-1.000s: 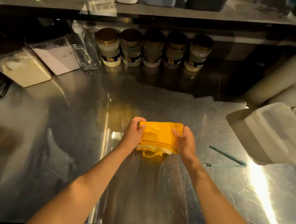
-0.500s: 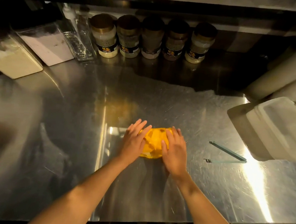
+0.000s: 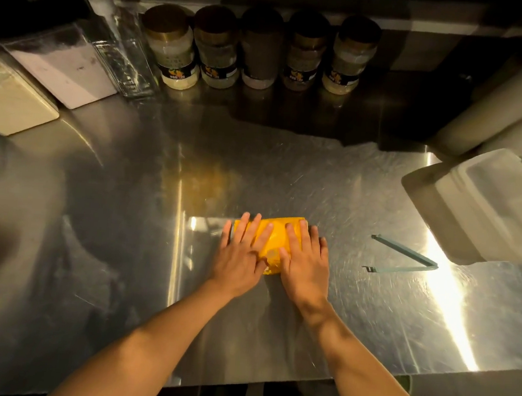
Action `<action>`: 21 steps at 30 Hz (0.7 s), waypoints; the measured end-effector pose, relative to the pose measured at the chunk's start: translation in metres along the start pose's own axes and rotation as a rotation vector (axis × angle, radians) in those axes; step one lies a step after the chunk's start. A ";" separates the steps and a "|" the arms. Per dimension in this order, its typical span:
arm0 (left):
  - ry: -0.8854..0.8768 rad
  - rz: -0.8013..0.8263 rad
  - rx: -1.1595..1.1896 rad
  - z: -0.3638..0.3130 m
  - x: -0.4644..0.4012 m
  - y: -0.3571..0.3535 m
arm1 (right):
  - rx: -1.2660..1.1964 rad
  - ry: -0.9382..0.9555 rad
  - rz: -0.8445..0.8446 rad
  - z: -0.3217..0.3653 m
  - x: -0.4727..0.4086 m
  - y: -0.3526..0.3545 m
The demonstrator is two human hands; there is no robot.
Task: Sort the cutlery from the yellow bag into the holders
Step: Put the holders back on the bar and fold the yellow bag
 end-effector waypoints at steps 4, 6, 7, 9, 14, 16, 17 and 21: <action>0.024 0.043 0.003 0.002 -0.002 0.000 | -0.152 -0.179 0.007 -0.011 0.002 0.013; 0.033 0.001 0.076 0.005 -0.002 0.006 | -0.228 -0.319 0.020 -0.019 0.007 0.012; 0.038 -0.043 0.142 0.006 -0.003 0.009 | -0.272 -0.389 0.049 -0.023 0.009 0.007; 0.063 -0.115 0.336 0.010 -0.005 0.014 | -0.362 -0.469 0.104 -0.026 0.013 0.002; 0.354 -0.264 0.862 0.026 0.001 0.037 | -0.764 -0.541 0.243 -0.035 0.021 0.010; 0.373 -0.176 0.960 0.015 -0.003 0.038 | -1.036 -0.582 0.291 -0.046 0.024 0.016; 0.355 -0.119 0.980 0.006 -0.007 0.039 | -1.165 -0.599 0.329 -0.050 0.027 0.020; 0.225 0.084 1.011 -0.052 -0.028 0.045 | -1.431 -0.572 0.267 -0.084 0.036 0.062</action>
Point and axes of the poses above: each hand's wrist, its own x-axis away from the middle knuckle, its own y-axis out of the back of the hand, z = x × y, the point moved 10 cm from there along -x, towards the middle knuckle, and after that the axes turned 12 degrees about -y, right-handed, at the moved point
